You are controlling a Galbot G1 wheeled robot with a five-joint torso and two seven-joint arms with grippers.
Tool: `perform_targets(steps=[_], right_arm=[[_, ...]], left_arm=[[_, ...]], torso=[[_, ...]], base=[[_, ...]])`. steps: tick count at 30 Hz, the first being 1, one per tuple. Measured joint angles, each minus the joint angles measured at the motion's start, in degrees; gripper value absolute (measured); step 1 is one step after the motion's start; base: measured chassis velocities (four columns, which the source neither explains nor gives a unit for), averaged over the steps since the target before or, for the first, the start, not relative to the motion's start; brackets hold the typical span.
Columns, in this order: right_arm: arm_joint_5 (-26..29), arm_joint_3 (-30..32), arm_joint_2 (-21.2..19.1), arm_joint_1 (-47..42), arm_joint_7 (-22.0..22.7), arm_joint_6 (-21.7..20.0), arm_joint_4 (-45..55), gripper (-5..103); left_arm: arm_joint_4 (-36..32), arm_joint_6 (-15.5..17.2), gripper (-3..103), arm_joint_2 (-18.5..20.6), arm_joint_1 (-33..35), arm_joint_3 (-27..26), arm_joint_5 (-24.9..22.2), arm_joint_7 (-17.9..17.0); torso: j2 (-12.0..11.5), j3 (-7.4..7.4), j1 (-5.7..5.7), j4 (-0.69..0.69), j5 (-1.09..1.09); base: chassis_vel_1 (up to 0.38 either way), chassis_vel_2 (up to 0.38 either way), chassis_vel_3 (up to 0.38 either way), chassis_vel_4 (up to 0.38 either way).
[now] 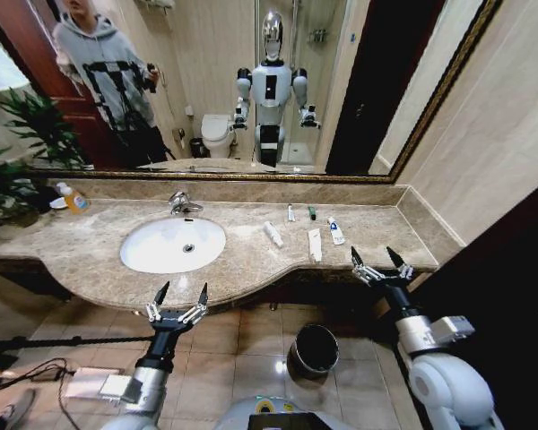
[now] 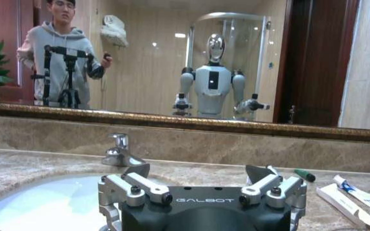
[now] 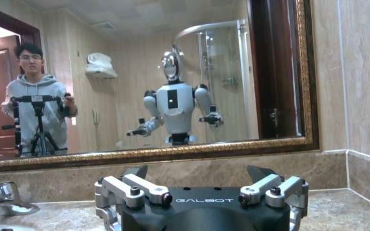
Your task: Pick up the trash from the sink and place it in the trash bin.
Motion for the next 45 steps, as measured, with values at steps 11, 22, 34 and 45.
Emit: perform_targets(steps=[11, 22, 34, 45], right_arm=[[-0.72, -1.09, 0.11, -1.77, -0.49, -0.06, 0.49, 100], [-5.78, -6.59, -3.60, 6.73, 0.41, -1.65, -7.07, 100], [-7.97, -14.80, -5.83, 16.18, 3.35, -3.46, -19.60, 100], [-6.94, -21.98, -4.79, 25.51, 5.82, -5.19, -27.80, 100]], left_arm=[[0.00, 0.00, 100, 0.00, 0.00, 0.00, 0.00, 0.00], [0.00, 0.00, 100, 0.00, 0.00, 0.00, 0.00, 0.00], [0.00, 0.00, 100, 0.00, 0.00, 0.00, 0.00, 0.00], [0.00, 0.00, 100, 0.00, 0.00, 0.00, 0.00, 0.00]], torso=[[0.00, 0.00, 0.00, 0.00, 0.00], [0.00, 0.00, 0.00, 0.00, 0.00], [0.00, 0.00, 0.00, 0.00, 0.00], [0.00, 0.00, 0.00, 0.00, -0.01]], base=[[0.000, 0.000, 0.000, 0.000], [0.000, 0.000, 0.000, 0.000], [0.000, 0.000, 0.000, 0.000], [0.000, 0.000, 0.000, 0.000]])
